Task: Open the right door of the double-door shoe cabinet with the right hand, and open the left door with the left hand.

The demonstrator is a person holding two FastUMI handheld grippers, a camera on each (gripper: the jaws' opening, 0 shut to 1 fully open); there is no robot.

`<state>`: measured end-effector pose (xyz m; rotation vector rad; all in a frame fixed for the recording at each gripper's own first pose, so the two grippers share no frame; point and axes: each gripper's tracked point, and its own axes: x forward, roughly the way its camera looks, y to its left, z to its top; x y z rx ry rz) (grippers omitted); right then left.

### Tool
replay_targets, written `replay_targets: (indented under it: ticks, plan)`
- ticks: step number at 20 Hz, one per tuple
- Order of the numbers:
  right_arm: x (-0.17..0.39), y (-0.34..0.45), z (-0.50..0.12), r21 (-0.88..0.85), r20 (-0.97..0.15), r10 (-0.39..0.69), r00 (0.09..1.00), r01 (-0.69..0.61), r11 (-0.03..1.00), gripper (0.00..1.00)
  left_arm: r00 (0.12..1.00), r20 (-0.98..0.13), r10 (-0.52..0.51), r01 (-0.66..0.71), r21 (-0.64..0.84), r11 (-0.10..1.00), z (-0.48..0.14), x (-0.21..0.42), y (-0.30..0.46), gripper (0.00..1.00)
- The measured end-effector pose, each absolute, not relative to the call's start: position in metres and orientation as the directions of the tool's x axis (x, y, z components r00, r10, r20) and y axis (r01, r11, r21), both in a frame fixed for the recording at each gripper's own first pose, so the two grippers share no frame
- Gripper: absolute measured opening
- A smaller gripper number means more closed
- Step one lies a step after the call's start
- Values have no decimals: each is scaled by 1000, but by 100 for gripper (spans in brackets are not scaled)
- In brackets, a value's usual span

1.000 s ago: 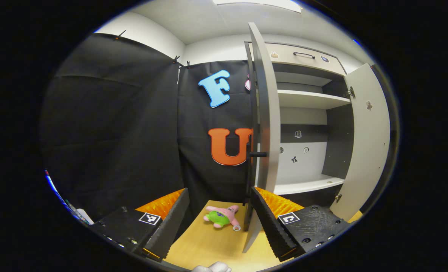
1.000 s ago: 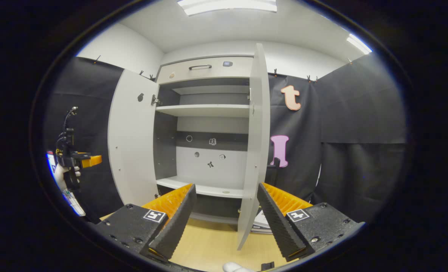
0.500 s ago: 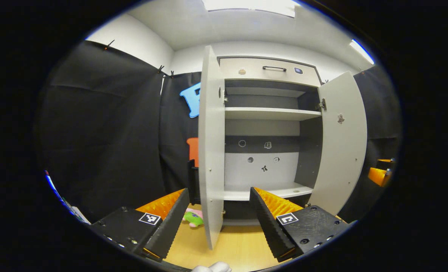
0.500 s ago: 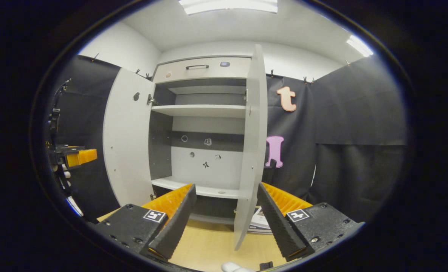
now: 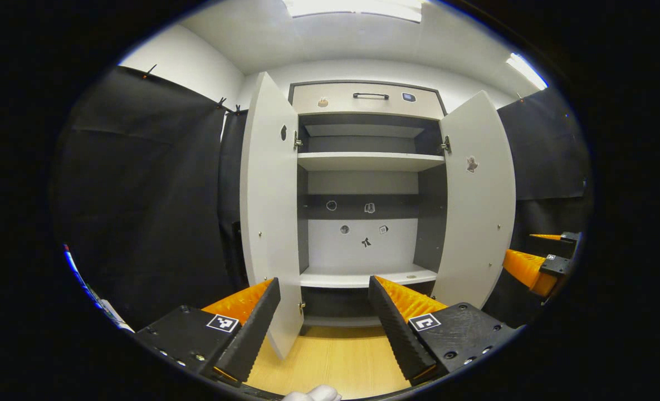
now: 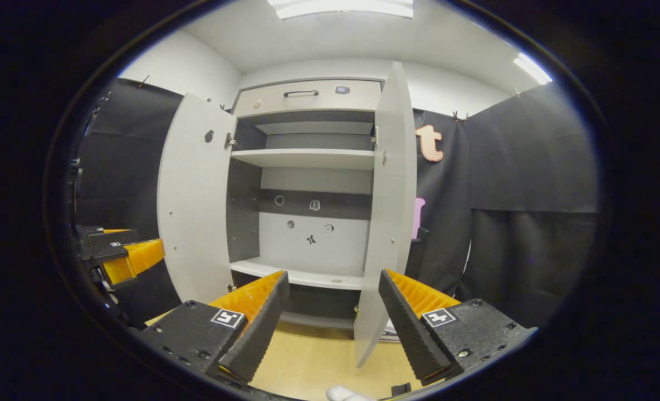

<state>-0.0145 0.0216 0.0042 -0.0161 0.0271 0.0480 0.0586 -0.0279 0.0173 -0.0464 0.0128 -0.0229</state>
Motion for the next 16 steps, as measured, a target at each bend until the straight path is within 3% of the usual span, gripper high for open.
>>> replay_targets:
  ticks: [16]
  plan:
    - [-6,30,1,14,-19,5,1000,-5,1000,97,998,-2,-59,59,0,998,12,65,-30,96]
